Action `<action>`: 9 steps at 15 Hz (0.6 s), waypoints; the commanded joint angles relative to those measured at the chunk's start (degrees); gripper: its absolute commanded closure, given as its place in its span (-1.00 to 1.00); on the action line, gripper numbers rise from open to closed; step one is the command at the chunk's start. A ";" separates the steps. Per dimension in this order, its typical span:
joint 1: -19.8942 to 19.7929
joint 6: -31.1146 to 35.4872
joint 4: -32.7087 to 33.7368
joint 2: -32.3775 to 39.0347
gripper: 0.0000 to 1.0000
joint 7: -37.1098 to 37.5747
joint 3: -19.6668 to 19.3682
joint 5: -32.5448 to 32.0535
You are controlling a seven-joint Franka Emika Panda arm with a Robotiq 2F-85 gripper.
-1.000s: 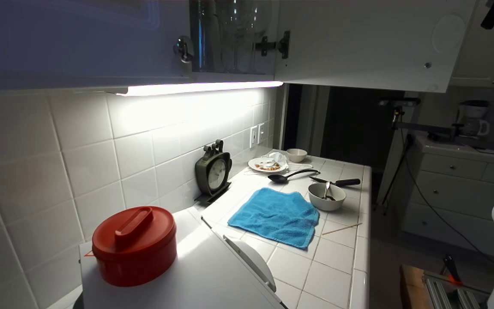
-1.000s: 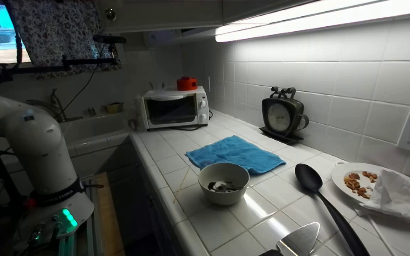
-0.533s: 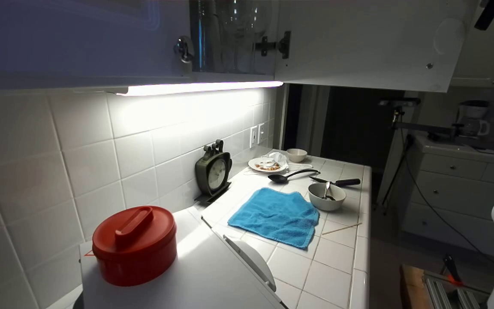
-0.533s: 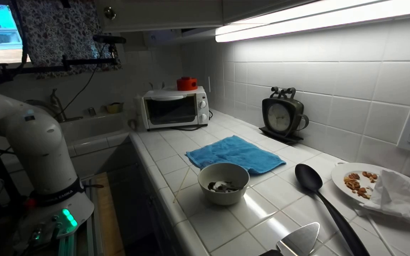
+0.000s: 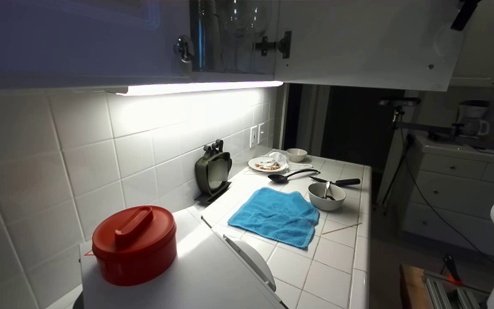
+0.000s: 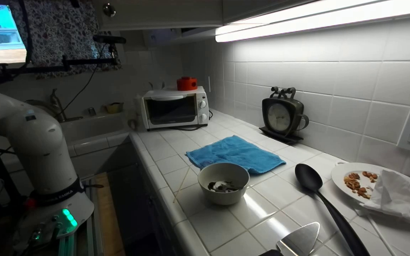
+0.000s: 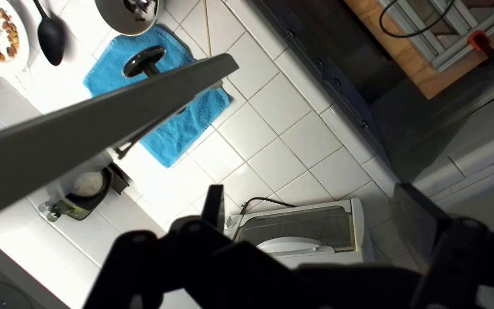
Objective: Open the right door of the cabinet above the light.
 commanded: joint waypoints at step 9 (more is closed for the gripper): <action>0.27 -2.85 0.44 -1.31 -1.00 -4.73 -3.90 -8.48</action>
